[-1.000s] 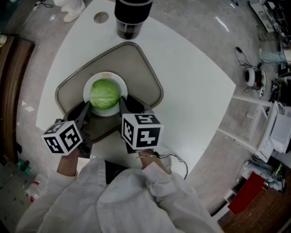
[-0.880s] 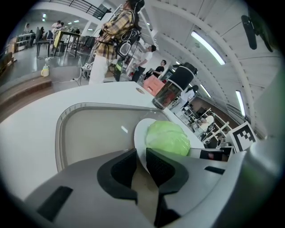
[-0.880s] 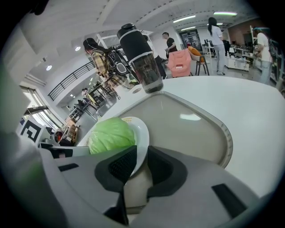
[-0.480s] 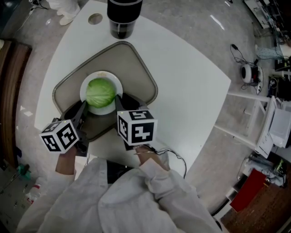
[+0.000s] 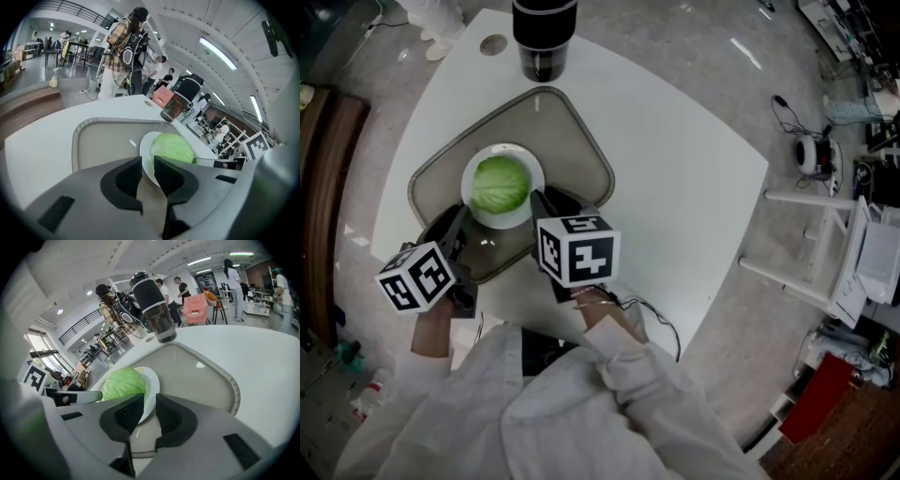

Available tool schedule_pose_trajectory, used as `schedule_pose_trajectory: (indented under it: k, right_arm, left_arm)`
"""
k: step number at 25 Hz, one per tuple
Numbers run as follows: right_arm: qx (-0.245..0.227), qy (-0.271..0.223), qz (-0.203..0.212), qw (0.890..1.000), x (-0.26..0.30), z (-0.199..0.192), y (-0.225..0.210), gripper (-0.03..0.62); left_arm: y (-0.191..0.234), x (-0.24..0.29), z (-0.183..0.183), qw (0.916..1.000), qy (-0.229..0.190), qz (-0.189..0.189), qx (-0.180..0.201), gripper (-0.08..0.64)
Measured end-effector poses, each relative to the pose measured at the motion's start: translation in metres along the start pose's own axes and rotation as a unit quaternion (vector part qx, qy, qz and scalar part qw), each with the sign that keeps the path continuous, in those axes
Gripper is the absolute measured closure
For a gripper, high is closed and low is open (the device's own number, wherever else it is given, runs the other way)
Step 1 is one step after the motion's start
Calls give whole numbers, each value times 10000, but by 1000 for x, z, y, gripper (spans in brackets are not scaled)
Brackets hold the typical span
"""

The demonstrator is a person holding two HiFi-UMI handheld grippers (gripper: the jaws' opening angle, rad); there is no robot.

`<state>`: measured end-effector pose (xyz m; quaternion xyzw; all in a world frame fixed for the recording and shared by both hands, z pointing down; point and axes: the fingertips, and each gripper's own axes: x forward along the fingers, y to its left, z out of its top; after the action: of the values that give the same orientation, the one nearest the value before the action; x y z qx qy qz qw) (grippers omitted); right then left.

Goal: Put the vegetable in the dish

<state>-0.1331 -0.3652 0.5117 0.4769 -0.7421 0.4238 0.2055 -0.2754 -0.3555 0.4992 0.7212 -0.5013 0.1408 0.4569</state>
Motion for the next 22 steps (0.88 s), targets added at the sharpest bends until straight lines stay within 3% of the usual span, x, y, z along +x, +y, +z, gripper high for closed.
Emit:
schedule_pose_trajectory:
  k: [11, 22]
  right_arm:
    - [33, -1050, 922, 9902, -99, 12, 7, 528]
    - [-626, -1796, 1655, 9677, -225, -18, 7, 549]
  left_arm:
    - [-66, -36, -15, 9976, -678, -146, 33, 495]
    - [-170, -95, -68, 9886, -1372, -480, 401, 496]
